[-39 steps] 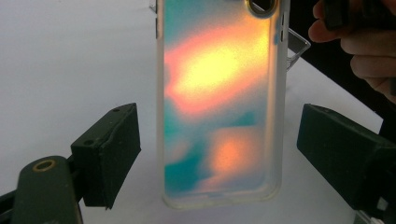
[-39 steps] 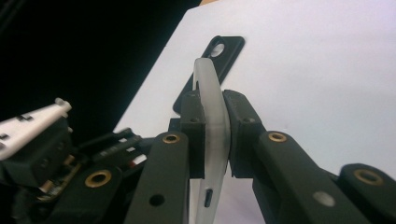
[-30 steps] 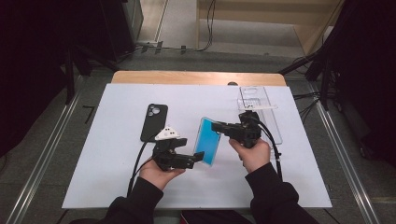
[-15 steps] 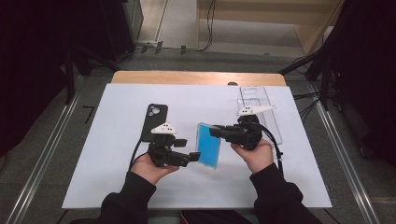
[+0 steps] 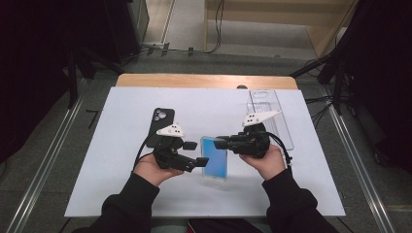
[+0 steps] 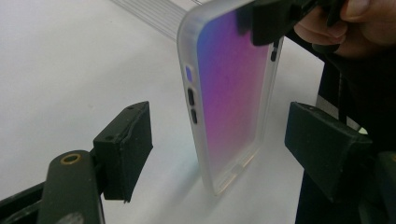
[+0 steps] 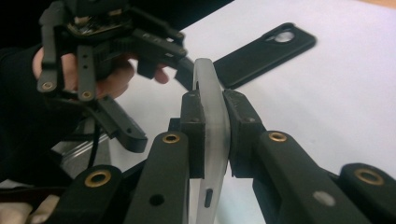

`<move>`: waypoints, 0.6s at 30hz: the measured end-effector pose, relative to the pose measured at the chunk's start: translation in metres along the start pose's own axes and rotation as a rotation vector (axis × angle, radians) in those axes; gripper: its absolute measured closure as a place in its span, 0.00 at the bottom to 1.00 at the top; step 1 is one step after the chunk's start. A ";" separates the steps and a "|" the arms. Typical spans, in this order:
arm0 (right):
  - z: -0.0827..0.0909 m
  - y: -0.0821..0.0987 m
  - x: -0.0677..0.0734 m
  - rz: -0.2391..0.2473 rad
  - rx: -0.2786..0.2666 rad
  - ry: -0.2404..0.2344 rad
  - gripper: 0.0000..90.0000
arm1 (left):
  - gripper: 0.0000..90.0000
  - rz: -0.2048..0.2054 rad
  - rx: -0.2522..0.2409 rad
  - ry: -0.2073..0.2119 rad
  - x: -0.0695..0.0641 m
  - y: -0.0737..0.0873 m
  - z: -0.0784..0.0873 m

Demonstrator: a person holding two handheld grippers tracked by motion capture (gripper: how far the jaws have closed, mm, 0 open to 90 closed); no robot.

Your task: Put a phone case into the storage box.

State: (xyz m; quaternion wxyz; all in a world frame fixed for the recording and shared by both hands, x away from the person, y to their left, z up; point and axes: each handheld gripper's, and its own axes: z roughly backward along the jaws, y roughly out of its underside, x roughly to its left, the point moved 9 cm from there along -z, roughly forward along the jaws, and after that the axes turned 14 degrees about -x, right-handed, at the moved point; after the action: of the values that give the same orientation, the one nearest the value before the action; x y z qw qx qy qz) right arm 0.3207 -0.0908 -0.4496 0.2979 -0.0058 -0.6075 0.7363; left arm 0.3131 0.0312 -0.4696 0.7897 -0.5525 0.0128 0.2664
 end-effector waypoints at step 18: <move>-0.002 0.004 0.021 0.040 0.017 -0.211 0.86 | 0.73 -0.009 0.017 0.211 -0.013 -0.005 0.006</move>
State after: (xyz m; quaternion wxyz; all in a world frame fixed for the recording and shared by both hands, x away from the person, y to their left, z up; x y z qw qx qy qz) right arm 0.3023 -0.0799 -0.4459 0.2178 0.0622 -0.6290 0.7437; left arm 0.3026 0.0304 -0.4588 0.7899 -0.5707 0.0957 0.2030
